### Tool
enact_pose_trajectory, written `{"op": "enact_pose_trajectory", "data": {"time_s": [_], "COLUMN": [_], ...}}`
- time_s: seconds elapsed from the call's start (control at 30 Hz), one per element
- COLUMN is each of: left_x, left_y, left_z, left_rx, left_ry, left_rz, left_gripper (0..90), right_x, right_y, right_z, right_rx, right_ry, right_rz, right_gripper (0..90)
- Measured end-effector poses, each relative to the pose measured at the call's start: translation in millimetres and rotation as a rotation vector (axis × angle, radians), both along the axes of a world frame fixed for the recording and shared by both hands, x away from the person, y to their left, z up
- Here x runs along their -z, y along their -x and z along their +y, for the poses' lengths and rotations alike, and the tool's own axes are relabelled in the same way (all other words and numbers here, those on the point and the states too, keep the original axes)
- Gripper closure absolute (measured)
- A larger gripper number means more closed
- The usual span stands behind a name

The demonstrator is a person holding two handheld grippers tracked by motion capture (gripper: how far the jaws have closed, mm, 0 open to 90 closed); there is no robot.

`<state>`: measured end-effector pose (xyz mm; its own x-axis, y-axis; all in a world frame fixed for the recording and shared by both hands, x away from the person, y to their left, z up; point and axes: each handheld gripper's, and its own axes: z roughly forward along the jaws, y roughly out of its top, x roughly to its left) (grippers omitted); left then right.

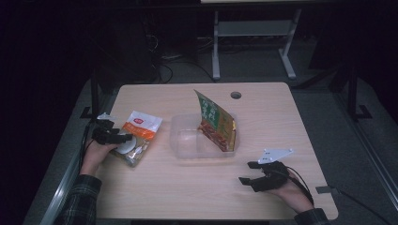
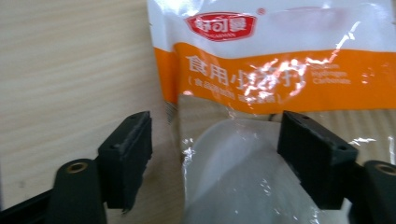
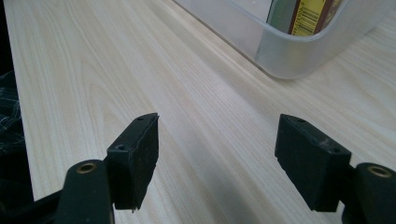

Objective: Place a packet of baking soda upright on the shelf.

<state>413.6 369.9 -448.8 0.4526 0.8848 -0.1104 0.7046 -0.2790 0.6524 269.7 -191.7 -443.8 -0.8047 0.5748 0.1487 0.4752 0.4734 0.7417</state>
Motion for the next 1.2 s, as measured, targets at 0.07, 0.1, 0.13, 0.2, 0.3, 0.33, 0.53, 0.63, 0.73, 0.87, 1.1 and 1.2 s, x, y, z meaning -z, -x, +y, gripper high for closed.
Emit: {"op": "enact_pose_trajectory", "data": {"time_s": [0.07,0.1,0.13,0.2,0.3,0.33,0.53,0.63,0.73,0.87,1.1,1.2], "left_x": [1.4,2.5,3.1,3.1,4.8,5.4,4.1,2.4,0.7,-1.3,-13.9,-20.4], "left_y": [-0.5,-0.5,-0.7,-0.8,-1.5,-1.8,-0.4,1.1,2.3,5.3,17.2,23.2], "left_z": [0.5,-0.4,-0.9,-1.7,-1.6,-1.1,-1.6,-1.6,0.3,2.0,5.8,6.4], "left_rx": [0.017,0.017,0.028,0.029,0.04,0.039,0.062,0.065,0.076,0.073,0.061,0.052], "left_ry": [0.003,0.01,0.008,0.01,0.02,0.033,0.042,0.048,0.048,0.066,0.106,0.143], "left_rz": [0.007,0.015,0.019,0.023,0.038,0.043,0.053,0.053,0.06,0.034,-0.033,-0.06], "left_gripper": [31.3,33.0,35.3,37.9,44.1,46.4,65.1,76.6,84.0,88.5,89.6,89.7], "right_x": [-0.2,-0.2,-0.7,-0.9,-0.9,-1.0,-1.2,-1.3,-1.3,-1.6,-5.1,-4.8], "right_y": [0.3,0.3,0.7,1.0,0.8,0.8,0.9,0.4,0.1,-0.3,0.5,1.5], "right_z": [0.2,0.3,0.5,0.5,0.4,0.5,0.3,-0.4,-0.5,-0.2,-1.9,-0.7], "right_rx": [0.0,0.0,0.002,-0.001,0.001,0.003,0.003,0.006,0.005,0.019,0.035,0.029], "right_ry": [-0.001,-0.001,-0.002,0.0,0.0,0.0,0.0,0.001,0.0,0.004,-0.01,-0.003], "right_rz": [0.002,0.001,0.006,-0.001,0.0,0.002,0.0,-0.005,-0.003,0.007,-0.002,-0.002], "right_gripper": [29.9,29.9,29.9,29.9,29.9,30.0,29.9,29.9,29.9,28.7,30.6,30.5]}}
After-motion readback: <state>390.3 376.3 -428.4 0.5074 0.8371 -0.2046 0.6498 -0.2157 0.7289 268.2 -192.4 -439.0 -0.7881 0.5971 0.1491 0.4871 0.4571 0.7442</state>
